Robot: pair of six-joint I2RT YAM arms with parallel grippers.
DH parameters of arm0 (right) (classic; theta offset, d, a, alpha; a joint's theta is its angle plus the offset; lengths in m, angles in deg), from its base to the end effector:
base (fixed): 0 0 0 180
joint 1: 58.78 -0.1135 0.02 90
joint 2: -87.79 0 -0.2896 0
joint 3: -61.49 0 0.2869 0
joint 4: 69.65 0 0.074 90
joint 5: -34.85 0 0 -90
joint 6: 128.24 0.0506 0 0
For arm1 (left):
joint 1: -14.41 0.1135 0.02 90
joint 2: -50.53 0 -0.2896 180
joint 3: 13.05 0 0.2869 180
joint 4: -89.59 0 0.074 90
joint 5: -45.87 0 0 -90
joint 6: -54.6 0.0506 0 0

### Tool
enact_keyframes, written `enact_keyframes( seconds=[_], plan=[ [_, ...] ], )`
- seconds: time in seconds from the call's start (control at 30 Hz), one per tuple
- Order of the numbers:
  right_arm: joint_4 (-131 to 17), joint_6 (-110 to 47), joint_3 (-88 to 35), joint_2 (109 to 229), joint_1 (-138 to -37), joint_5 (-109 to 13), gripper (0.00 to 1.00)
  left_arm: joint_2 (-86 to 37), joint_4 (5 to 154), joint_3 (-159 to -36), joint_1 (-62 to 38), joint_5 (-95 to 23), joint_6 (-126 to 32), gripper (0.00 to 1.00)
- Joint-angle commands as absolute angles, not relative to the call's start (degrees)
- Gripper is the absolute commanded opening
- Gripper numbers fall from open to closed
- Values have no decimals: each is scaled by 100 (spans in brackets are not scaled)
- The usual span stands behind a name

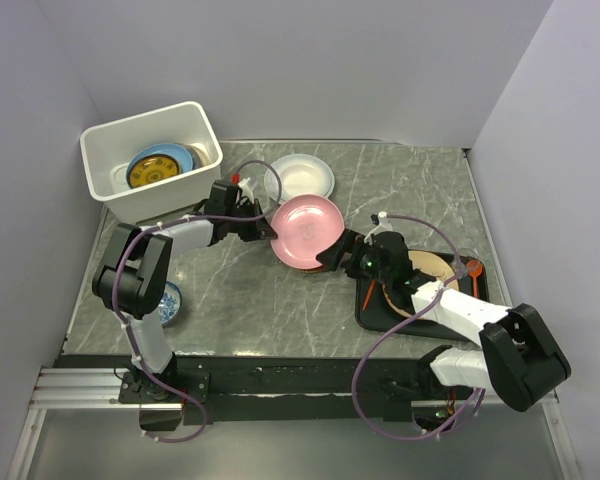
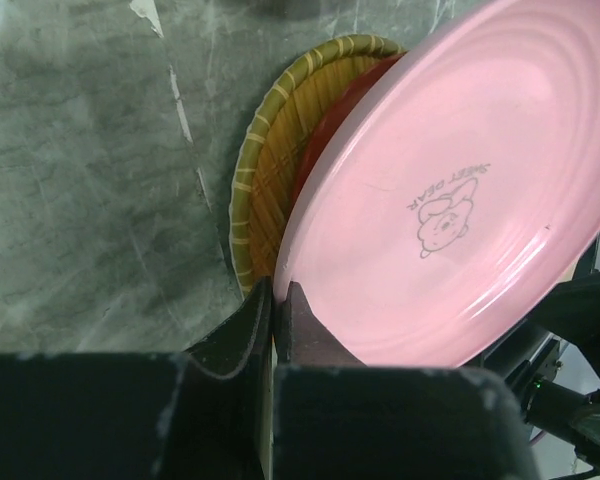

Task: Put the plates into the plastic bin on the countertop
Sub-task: Pick up the plate at the center of the board.

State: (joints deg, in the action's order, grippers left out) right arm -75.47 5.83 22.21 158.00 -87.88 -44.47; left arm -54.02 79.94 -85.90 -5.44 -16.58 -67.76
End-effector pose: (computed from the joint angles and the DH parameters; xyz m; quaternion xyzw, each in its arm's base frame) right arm 0.2402 0.1444 0.1860 0.0600 0.8396 0.3814 0.3821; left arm 0.3928 -0.1667 0.1645 0.0011 0.8904 -0.3709 0.2638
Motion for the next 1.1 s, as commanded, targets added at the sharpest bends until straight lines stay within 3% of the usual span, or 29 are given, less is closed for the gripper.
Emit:
enact_keyframes(
  seconds=[0.0,0.7,1.07],
  plan=[
    [-7639,562,2252,15520,-8796,-4557,99,-5221,8253,-8639,-554,-1618,-6809,1],
    [-7674,509,2085,15476,-8796,-4442,99,-4544,7761,-8796,-458,-2136,-6766,1],
    [-6989,535,2243,14975,-8708,-5127,99,-4509,7770,-8876,-10,-2093,-6924,1]
  ],
)
